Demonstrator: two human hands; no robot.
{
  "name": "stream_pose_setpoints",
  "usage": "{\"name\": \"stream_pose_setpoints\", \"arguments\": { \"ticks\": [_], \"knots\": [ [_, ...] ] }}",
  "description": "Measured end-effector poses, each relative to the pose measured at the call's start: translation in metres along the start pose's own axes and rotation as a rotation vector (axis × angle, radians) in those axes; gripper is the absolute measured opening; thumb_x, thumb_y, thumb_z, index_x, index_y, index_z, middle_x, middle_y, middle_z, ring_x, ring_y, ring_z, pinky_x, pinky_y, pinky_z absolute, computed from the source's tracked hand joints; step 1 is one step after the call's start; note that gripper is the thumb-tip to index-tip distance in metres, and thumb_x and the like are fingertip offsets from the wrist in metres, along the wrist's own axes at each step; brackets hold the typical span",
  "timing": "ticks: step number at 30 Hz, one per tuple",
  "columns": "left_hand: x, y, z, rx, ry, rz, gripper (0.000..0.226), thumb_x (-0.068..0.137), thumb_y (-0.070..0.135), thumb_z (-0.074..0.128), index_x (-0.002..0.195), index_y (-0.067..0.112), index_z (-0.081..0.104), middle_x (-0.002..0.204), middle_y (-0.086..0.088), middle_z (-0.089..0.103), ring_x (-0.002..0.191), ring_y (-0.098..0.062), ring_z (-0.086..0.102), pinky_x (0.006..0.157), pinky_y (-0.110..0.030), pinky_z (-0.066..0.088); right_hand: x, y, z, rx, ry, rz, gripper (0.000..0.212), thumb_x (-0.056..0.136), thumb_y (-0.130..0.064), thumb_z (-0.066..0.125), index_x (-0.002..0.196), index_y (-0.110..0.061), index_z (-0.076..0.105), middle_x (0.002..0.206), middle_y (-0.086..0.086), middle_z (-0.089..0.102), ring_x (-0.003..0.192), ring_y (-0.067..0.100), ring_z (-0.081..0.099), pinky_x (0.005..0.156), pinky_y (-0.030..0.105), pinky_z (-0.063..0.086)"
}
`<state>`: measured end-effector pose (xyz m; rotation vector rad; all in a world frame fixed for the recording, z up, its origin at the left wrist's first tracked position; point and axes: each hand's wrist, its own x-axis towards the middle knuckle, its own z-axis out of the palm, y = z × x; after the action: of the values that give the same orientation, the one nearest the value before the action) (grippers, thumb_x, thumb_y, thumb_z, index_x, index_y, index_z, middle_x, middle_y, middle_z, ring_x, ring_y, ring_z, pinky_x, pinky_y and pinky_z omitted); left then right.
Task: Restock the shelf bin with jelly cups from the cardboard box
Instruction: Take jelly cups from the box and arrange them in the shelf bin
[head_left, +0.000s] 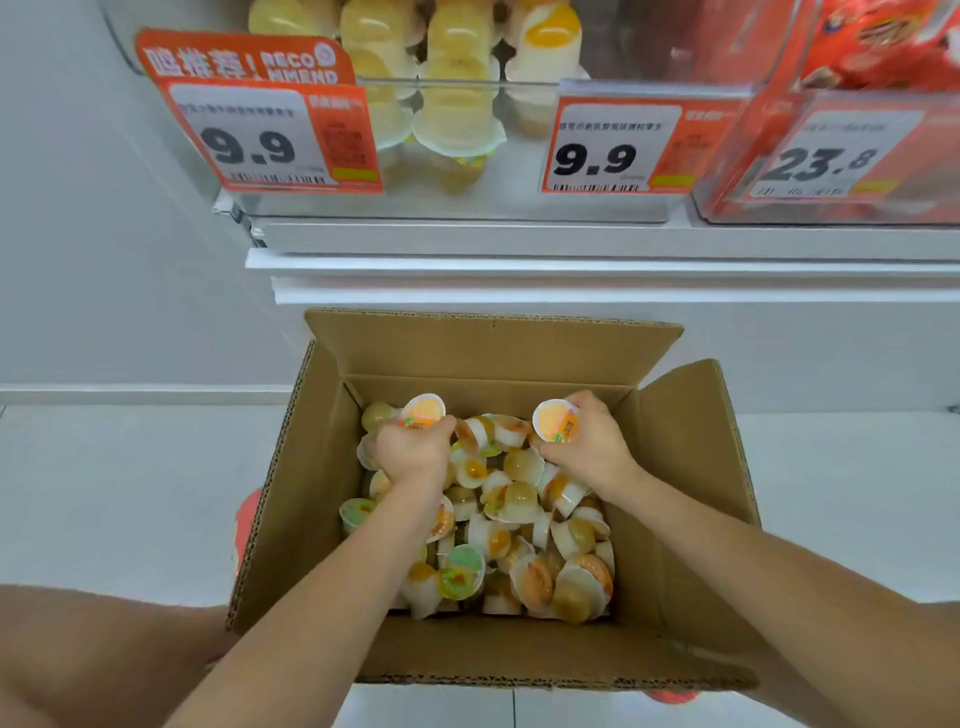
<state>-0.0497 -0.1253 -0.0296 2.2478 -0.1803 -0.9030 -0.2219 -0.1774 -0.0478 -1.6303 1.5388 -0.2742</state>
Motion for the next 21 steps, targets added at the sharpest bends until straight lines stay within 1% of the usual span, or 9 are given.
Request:
{"name": "stream_pose_setpoints", "arguments": {
  "ticks": [2, 4, 6, 9, 10, 12, 15, 18, 21],
  "knots": [
    [-0.011, 0.015, -0.015, 0.149, -0.053, 0.230, 0.051, 0.071, 0.017, 0.078, 0.113, 0.002, 0.053, 0.104, -0.011, 0.050, 0.091, -0.019, 0.043, 0.072, -0.025, 0.037, -0.009, -0.025, -0.019, -0.054, -0.047, -0.078, 0.057, 0.074, -0.019, 0.076, 0.123, -0.012, 0.047, 0.113, 0.004, 0.054, 0.096, 0.016, 0.052, 0.069, 0.020, 0.038],
    [-0.024, 0.039, -0.032, 0.203, -0.135, 0.428, 0.062, 0.068, 0.013, 0.079, 0.120, 0.005, 0.046, 0.119, -0.012, 0.042, 0.090, -0.017, 0.039, 0.076, -0.025, 0.036, -0.021, -0.055, -0.041, -0.073, -0.089, -0.166, 0.063, 0.077, -0.022, 0.076, 0.130, -0.013, 0.043, 0.108, 0.001, 0.058, 0.092, 0.014, 0.055, 0.070, 0.020, 0.042],
    [-0.038, 0.066, -0.048, 0.201, -0.226, 0.565, 0.065, 0.066, 0.012, 0.080, 0.119, 0.007, 0.042, 0.116, -0.010, 0.044, 0.092, -0.019, 0.045, 0.076, -0.025, 0.038, -0.034, -0.086, -0.066, -0.096, -0.070, -0.257, 0.066, 0.076, -0.027, 0.078, 0.126, -0.013, 0.037, 0.096, 0.000, 0.059, 0.083, 0.012, 0.057, 0.065, 0.019, 0.044],
    [-0.065, 0.101, -0.083, 0.226, -0.350, 0.739, 0.058, 0.068, 0.014, 0.080, 0.110, 0.014, 0.041, 0.098, -0.004, 0.054, 0.084, -0.019, 0.052, 0.061, -0.025, 0.042, -0.057, -0.126, -0.104, -0.130, 0.011, -0.375, 0.057, 0.074, -0.033, 0.079, 0.107, -0.014, 0.037, 0.084, 0.000, 0.057, 0.067, 0.007, 0.053, 0.054, 0.018, 0.041],
    [-0.074, 0.110, -0.098, 0.229, -0.404, 0.766, 0.056, 0.068, 0.016, 0.081, 0.109, 0.016, 0.042, 0.094, -0.001, 0.055, 0.082, -0.017, 0.053, 0.062, -0.024, 0.043, -0.065, -0.139, -0.117, -0.147, 0.029, -0.412, 0.055, 0.075, -0.035, 0.078, 0.105, -0.015, 0.038, 0.084, -0.001, 0.057, 0.067, 0.007, 0.053, 0.054, 0.018, 0.040],
    [-0.090, 0.126, -0.128, 0.206, -0.547, 0.763, 0.052, 0.068, 0.021, 0.083, 0.109, 0.018, 0.051, 0.095, 0.000, 0.063, 0.086, -0.016, 0.060, 0.074, -0.025, 0.050, -0.080, -0.164, -0.141, -0.133, 0.022, -0.489, 0.052, 0.077, -0.036, 0.076, 0.111, -0.017, 0.043, 0.091, -0.002, 0.060, 0.075, 0.008, 0.057, 0.063, 0.017, 0.045],
    [-0.115, 0.139, -0.162, 0.065, -0.771, 0.729, 0.041, 0.070, 0.020, 0.079, 0.108, 0.020, 0.062, 0.098, 0.001, 0.071, 0.092, -0.012, 0.067, 0.084, -0.023, 0.053, -0.100, -0.195, -0.168, -0.069, -0.066, -0.631, 0.053, 0.080, -0.031, 0.074, 0.128, -0.030, 0.051, 0.120, -0.007, 0.057, 0.099, 0.001, 0.058, 0.086, 0.021, 0.051],
    [-0.129, 0.138, -0.178, -0.076, -0.769, 0.771, 0.048, 0.063, 0.023, 0.077, 0.109, 0.020, 0.066, 0.098, 0.004, 0.073, 0.093, -0.009, 0.068, 0.082, -0.022, 0.055, -0.113, -0.212, -0.175, 0.025, -0.209, -0.688, 0.061, 0.075, -0.019, 0.079, 0.128, -0.036, 0.054, 0.128, -0.018, 0.051, 0.105, -0.004, 0.057, 0.077, 0.022, 0.056],
    [-0.136, 0.139, -0.181, -0.155, -0.765, 0.797, 0.045, 0.059, 0.023, 0.075, 0.103, 0.019, 0.068, 0.095, 0.003, 0.074, 0.087, -0.008, 0.068, 0.078, -0.020, 0.055, -0.112, -0.217, -0.173, 0.058, -0.225, -0.700, 0.056, 0.069, -0.018, 0.083, 0.118, -0.028, 0.056, 0.113, -0.015, 0.060, 0.103, 0.008, 0.060, 0.085, 0.024, 0.053]
  ]
}}
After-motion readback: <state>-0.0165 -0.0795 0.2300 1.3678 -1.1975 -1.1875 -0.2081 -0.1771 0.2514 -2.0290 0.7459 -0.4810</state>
